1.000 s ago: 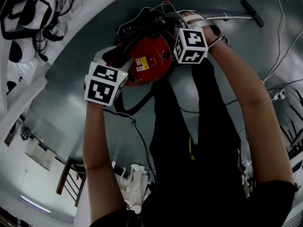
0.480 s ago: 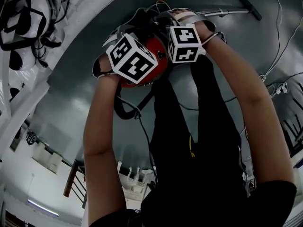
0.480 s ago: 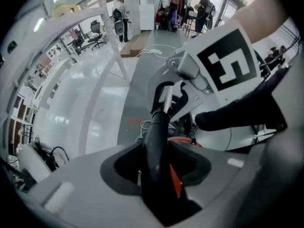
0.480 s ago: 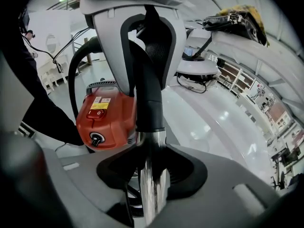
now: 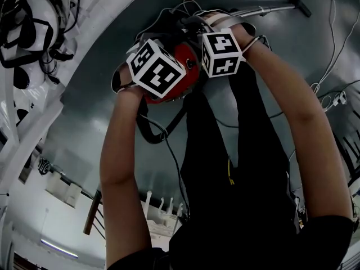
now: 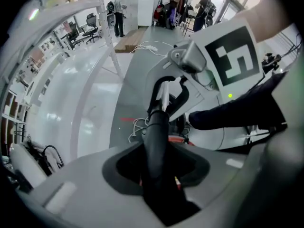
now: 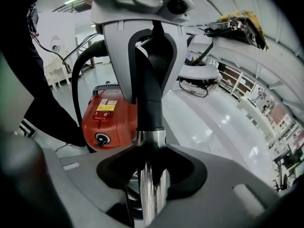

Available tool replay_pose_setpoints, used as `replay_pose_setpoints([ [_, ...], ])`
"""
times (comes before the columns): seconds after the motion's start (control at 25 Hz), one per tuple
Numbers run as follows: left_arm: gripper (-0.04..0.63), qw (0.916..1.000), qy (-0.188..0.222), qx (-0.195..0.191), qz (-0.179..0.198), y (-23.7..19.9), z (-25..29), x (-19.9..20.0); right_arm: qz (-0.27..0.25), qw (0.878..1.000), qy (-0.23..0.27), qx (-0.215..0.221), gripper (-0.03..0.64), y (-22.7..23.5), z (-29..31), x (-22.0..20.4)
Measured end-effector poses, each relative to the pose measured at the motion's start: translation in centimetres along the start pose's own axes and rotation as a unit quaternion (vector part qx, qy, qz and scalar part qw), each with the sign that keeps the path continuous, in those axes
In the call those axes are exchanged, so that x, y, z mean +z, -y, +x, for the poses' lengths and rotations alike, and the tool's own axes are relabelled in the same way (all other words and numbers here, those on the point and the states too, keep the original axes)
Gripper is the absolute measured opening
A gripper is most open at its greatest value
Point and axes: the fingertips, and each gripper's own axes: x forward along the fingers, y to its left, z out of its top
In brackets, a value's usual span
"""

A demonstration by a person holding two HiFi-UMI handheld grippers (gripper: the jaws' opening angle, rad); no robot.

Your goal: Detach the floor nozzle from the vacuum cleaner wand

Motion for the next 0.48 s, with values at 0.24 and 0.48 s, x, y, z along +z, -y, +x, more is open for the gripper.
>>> replay_pose_setpoints([
  [0.24, 0.15, 0.9999, -0.01, 0.013, -0.002, 0.32, -0.24, -0.05, -0.005, 1.0, 0.018, -0.003, 0.167, -0.36, -0.26, 0.14],
  [0.48, 0.15, 0.9993, -0.025, -0.002, -0.027, 0.37, 0.18, -0.55, 0.002, 0.999, 0.027, 0.02, 0.167, -0.69, 0.29, 0.18],
])
